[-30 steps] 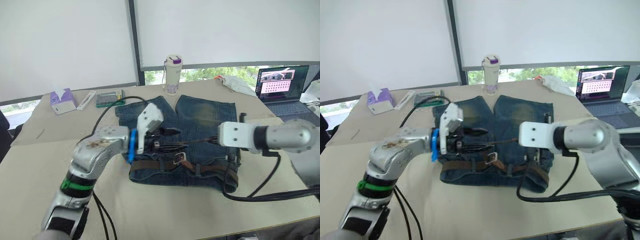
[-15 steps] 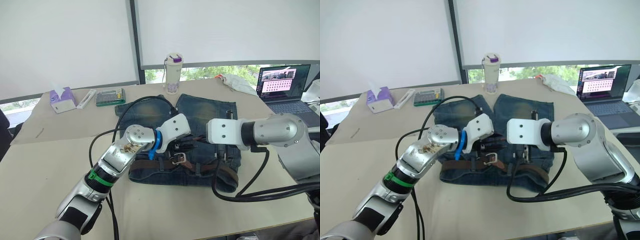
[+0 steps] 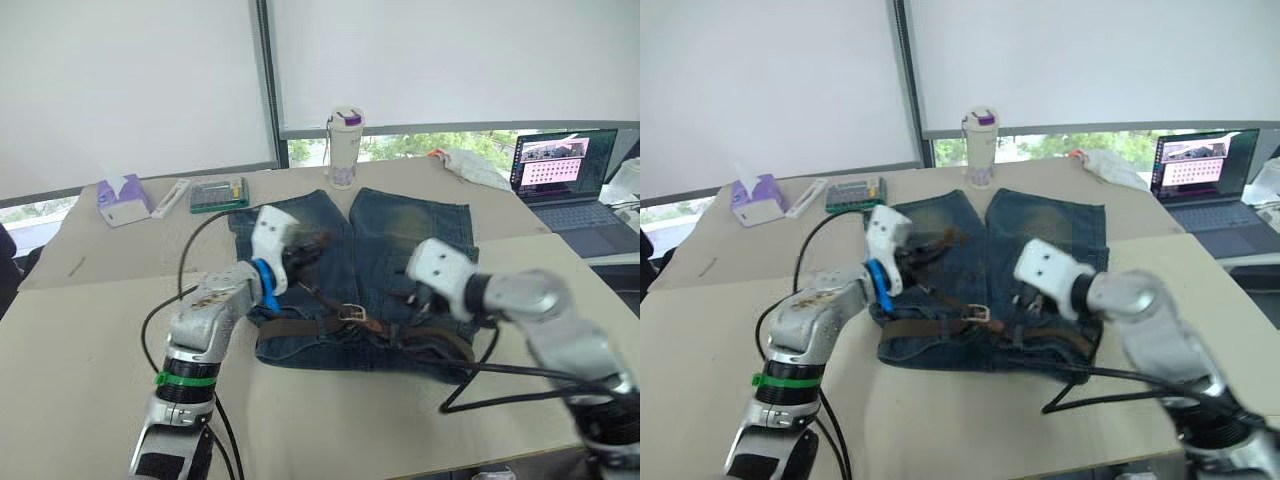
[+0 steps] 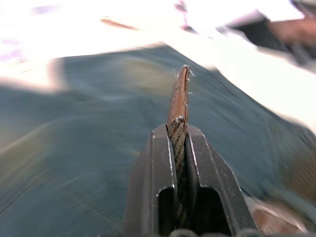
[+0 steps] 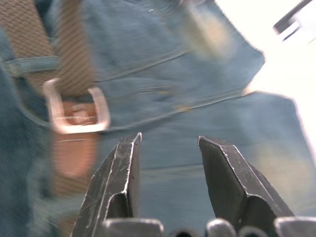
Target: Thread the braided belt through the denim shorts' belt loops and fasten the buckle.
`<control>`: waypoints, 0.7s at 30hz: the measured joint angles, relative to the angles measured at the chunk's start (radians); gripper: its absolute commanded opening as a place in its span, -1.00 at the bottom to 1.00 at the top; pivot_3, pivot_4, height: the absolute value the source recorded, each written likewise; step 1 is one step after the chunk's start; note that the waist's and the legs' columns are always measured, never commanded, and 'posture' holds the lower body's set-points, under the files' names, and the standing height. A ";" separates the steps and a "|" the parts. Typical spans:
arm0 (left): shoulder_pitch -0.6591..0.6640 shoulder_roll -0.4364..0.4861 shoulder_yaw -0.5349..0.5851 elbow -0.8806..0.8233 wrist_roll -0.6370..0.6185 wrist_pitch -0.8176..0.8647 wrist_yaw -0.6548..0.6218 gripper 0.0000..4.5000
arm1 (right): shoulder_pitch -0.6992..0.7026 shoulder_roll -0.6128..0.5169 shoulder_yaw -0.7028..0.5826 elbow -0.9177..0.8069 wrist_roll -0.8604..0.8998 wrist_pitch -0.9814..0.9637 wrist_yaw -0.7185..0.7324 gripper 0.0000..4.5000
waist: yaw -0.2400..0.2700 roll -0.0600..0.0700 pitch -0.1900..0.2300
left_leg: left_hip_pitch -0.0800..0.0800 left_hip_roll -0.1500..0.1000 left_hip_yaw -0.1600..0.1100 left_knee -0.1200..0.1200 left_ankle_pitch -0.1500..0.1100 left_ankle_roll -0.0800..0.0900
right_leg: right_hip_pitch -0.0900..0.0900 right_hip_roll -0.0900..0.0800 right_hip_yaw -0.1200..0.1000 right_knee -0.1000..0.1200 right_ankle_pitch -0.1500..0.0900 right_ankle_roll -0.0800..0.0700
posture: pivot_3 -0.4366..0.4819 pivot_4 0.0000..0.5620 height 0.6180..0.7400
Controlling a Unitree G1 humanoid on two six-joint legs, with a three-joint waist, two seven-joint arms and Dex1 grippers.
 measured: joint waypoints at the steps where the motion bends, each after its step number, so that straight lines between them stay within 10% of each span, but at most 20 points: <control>1: 0.011 -0.012 0.021 -0.002 -0.014 0.008 0.021 -1.00 | -0.001 0.030 0.020 0.008 -0.008 0.001 -0.024 -0.04 | 0.000 0.000 0.000 | 0.000 0.000 0.000 0.000 0.000 0.000 | 0.000 0.000 0.000 0.000 0.000 0.000 | -0.05 -0.47 1.00; 7: 0.094 -0.095 0.156 -0.033 -0.119 0.039 0.138 -1.00 | -0.023 0.162 0.115 0.115 -0.047 -0.008 -0.119 -0.04 | 0.003 0.000 0.000 | 0.002 -0.001 -0.001 0.000 0.000 -0.001 | 0.001 0.000 0.000 0.000 0.000 0.000 | -0.05 -0.47 1.00; 14: 0.150 -0.114 0.274 -0.040 -0.183 0.067 0.274 -1.00 | -0.004 0.145 0.162 0.151 -0.055 -0.016 -0.099 -0.99 | 0.000 0.000 0.000 | 0.002 -0.001 -0.001 0.000 0.000 -0.001 | 0.001 0.001 0.000 -0.001 0.000 0.000 | -0.05 -0.47 1.00; 18: 0.175 -0.122 0.318 -0.037 -0.201 0.067 0.340 -1.00 | 0.017 0.166 0.136 0.123 0.006 0.003 -0.073 -0.99 | -0.001 0.000 0.000 | 0.002 -0.001 -0.001 -0.001 0.000 -0.001 | 0.001 0.001 0.000 -0.001 0.000 0.000 | -0.05 -0.47 1.00; 21: 0.202 -0.131 0.334 -0.029 -0.213 0.067 0.370 -1.00 | 0.025 0.197 0.096 0.095 0.088 0.023 -0.043 -0.57 | -0.001 0.000 0.000 | 0.002 0.000 -0.001 -0.001 0.000 -0.001 | 0.001 0.001 -0.001 -0.001 0.000 0.000 | -0.05 -0.47 1.00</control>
